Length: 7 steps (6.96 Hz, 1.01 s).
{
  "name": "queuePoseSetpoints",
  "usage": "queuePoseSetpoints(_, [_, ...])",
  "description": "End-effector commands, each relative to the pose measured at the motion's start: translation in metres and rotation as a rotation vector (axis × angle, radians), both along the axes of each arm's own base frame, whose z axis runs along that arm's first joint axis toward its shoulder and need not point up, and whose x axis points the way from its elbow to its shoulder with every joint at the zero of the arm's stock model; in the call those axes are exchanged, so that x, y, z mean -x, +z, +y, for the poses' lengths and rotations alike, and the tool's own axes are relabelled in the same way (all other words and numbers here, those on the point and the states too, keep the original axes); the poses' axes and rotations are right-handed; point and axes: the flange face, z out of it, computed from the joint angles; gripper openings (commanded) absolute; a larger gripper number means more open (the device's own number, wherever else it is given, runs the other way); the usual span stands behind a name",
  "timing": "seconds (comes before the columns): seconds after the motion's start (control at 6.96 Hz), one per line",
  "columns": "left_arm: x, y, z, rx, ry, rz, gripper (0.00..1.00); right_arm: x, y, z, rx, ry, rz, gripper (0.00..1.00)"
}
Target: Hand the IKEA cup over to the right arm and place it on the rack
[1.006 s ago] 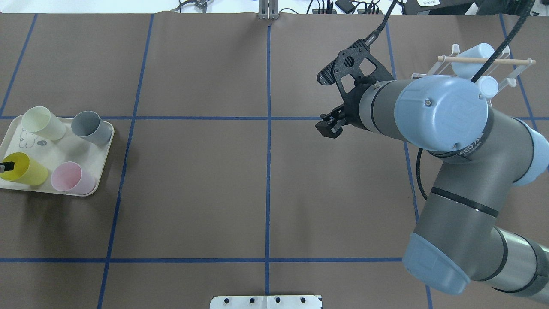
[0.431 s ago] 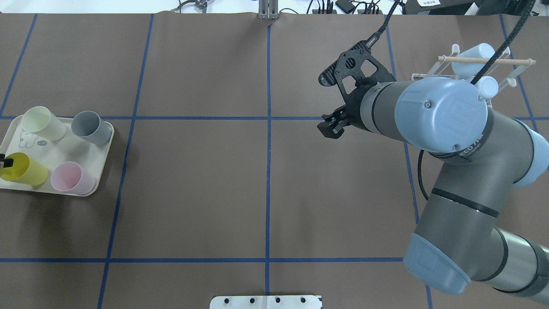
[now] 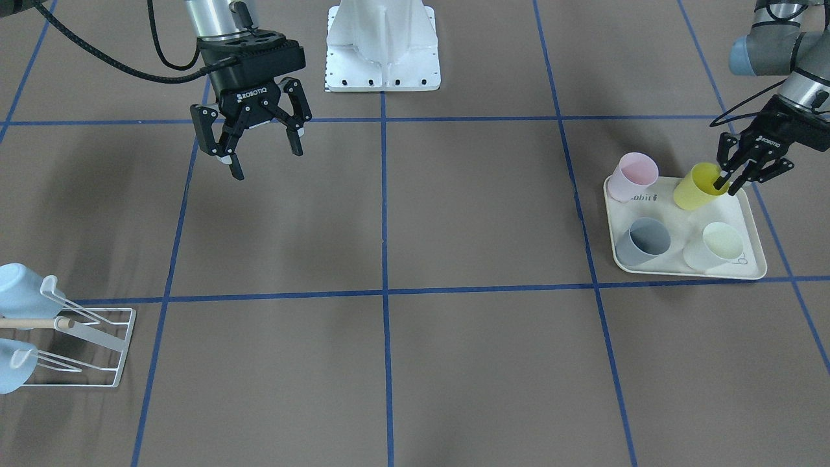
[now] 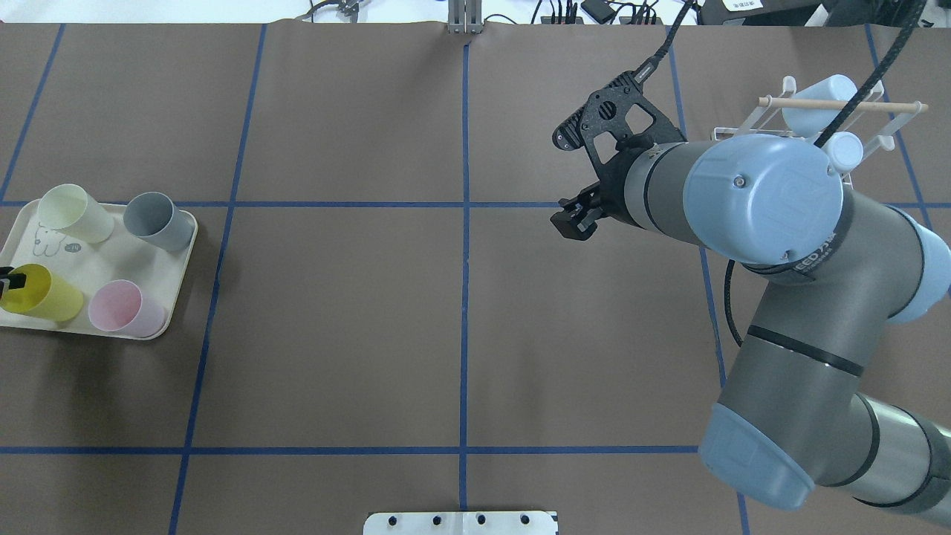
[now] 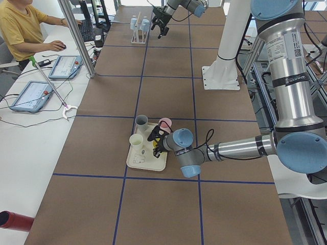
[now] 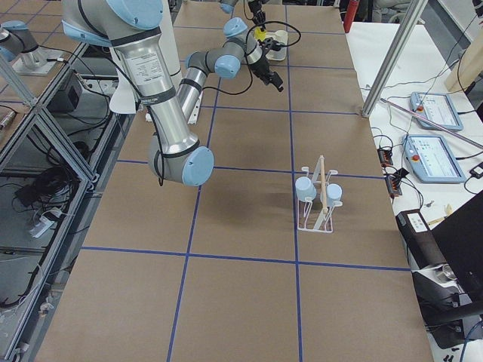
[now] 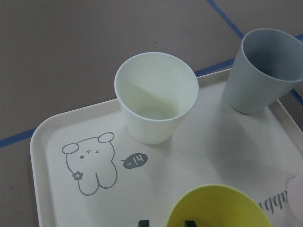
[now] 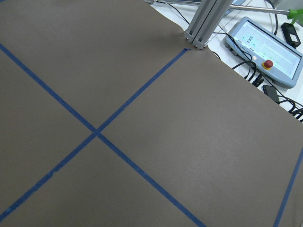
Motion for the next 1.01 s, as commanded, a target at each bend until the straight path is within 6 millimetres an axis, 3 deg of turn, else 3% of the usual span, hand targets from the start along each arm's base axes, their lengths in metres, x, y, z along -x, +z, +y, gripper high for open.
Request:
queuePoseSetpoints(0.0, [0.0, 0.002, 0.0, 0.003, 0.0, -0.003, 0.0, 0.0, 0.0, 0.0, 0.0, 0.0, 0.0, 1.0])
queuePoseSetpoints(0.43, [0.002, -0.001, -0.001, -0.004, 0.017, 0.001, 0.0, 0.0, 0.001, 0.0, 0.001, 0.0, 0.002, 1.0])
queuePoseSetpoints(0.57, [0.02, -0.002, -0.003, -0.006, 0.039, 0.012, 0.0, 0.002, 0.001, 0.001, 0.0, -0.002, 0.002, 1.0])
queuePoseSetpoints(0.72, [0.051, -0.003, -0.007, -0.025, 0.066, 0.01, 0.0, 0.003, 0.001, 0.002, 0.001, -0.006, 0.002, 1.0])
queuePoseSetpoints(0.86, [0.075, -0.013, -0.009, -0.038, 0.081, 0.035, 0.0, 0.005, -0.004, 0.003, -0.004, -0.009, -0.006, 1.0])
